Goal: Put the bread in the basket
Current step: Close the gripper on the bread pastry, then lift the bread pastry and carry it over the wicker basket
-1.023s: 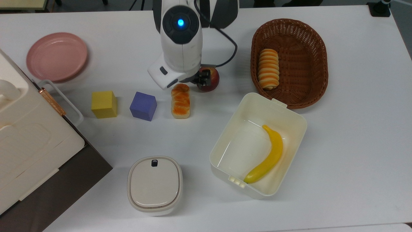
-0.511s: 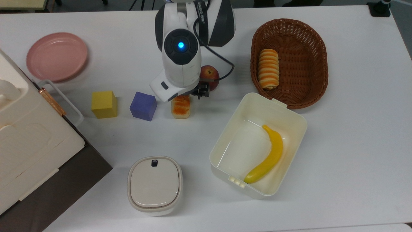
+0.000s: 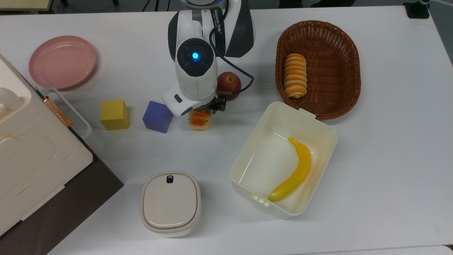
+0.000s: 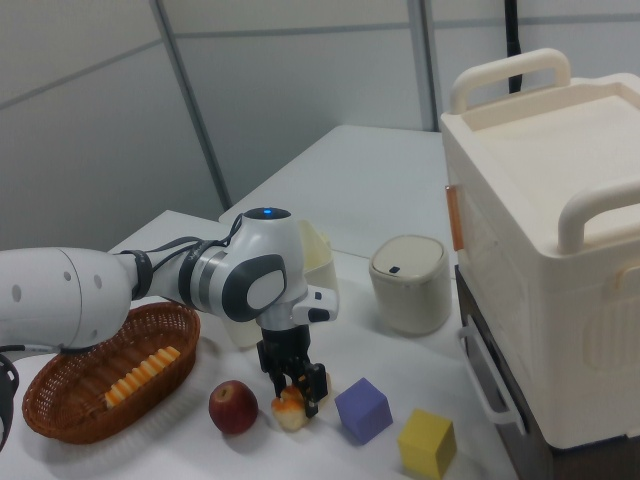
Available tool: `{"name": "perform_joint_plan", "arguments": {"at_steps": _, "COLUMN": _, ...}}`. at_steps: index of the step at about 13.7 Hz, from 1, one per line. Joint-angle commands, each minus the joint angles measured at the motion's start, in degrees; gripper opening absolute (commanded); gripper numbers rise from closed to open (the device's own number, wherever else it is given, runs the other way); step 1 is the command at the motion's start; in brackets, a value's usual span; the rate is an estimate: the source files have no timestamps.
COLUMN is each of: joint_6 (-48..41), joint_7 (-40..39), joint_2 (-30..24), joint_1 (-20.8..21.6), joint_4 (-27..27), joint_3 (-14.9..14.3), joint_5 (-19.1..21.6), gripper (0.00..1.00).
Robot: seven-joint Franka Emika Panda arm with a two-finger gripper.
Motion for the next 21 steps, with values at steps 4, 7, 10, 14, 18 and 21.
{"name": "perform_joint_plan", "arguments": {"at_steps": 4, "joint_6": -2.5, "joint_7": -0.2, "joint_2": -2.6, "joint_1": 0.6, "joint_4": -0.3, "joint_3": -0.7, "joint_5": -0.5, "gripper": 0.46}}
{"name": "perform_joint_plan", "arguments": {"at_steps": 7, "joint_6": -7.4, "joint_7": -1.2, "joint_2": -6.0, "joint_1": 0.9, "joint_4": -0.3, "joint_3": -0.7, "joint_5": -0.6, "gripper": 0.46}}
{"name": "perform_joint_plan", "arguments": {"at_steps": 10, "joint_6": -10.8, "joint_7": -1.1, "joint_2": -8.6, "joint_1": 1.7, "joint_4": -0.2, "joint_3": 0.1, "joint_5": -0.4, "gripper": 0.47}}
{"name": "perform_joint_plan", "arguments": {"at_steps": 14, "joint_6": -18.7, "joint_7": -0.4, "joint_2": -11.6, "joint_1": 9.0, "joint_4": -0.1, "joint_3": 0.0, "joint_5": -0.2, "gripper": 0.47}}
{"name": "perform_joint_plan", "arguments": {"at_steps": 18, "joint_6": -23.2, "joint_7": 0.4, "joint_2": -14.6, "joint_1": 14.8, "joint_4": 0.2, "joint_3": 0.1, "joint_5": 0.7, "gripper": 0.47}}
{"name": "perform_joint_plan", "arguments": {"at_steps": 21, "joint_6": -23.8, "joint_7": 5.1, "joint_2": -14.4, "joint_1": 21.5, "joint_4": 1.5, "joint_3": 0.1, "joint_5": 0.9, "gripper": 0.51}}
